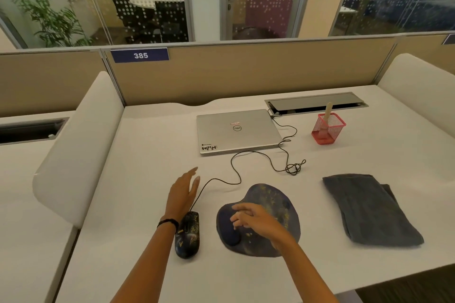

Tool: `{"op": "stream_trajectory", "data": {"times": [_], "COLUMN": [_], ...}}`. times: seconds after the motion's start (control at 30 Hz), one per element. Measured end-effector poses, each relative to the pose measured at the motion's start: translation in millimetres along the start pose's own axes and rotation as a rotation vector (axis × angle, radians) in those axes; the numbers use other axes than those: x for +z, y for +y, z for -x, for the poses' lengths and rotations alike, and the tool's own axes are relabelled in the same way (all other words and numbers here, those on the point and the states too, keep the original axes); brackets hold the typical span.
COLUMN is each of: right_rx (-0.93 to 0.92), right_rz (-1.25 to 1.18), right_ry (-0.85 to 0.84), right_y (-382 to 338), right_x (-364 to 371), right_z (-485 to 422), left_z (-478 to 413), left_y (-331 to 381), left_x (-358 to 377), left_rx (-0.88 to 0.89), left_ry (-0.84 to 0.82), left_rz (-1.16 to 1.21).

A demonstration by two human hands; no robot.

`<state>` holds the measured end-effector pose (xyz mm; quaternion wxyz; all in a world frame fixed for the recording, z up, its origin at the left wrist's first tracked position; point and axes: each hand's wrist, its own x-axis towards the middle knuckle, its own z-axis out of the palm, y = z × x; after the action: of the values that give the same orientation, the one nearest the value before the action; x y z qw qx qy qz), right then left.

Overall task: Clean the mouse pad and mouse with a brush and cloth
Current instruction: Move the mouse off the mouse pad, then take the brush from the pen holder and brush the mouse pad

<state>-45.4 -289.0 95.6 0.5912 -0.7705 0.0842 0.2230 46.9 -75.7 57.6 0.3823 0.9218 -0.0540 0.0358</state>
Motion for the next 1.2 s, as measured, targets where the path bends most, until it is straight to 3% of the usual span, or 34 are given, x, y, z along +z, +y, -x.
{"op": "stream_trajectory", "data": {"times": [0.2, 0.47, 0.87, 1.2], "right_rx": [-0.039, -0.070, -0.180, -0.277], "right_rz": [-0.019, -0.027, -0.064, 0.044], "right_ry": [0.053, 0.122, 0.344, 0.643], "right_y": [3, 7, -5, -44], "right_x": [-58, -137, -259, -362], "right_z": [3, 2, -21, -81], "left_z": [-19, -36, -48, -62], "left_y": [51, 100, 104, 123], "left_x": [36, 89, 131, 145], "left_rx": [0.139, 0.144, -0.026, -0.081], "left_ry": [-0.109, -0.122, -0.340, -0.450], "left_rz": [-0.040, -0.071, -0.404, -0.675]}}
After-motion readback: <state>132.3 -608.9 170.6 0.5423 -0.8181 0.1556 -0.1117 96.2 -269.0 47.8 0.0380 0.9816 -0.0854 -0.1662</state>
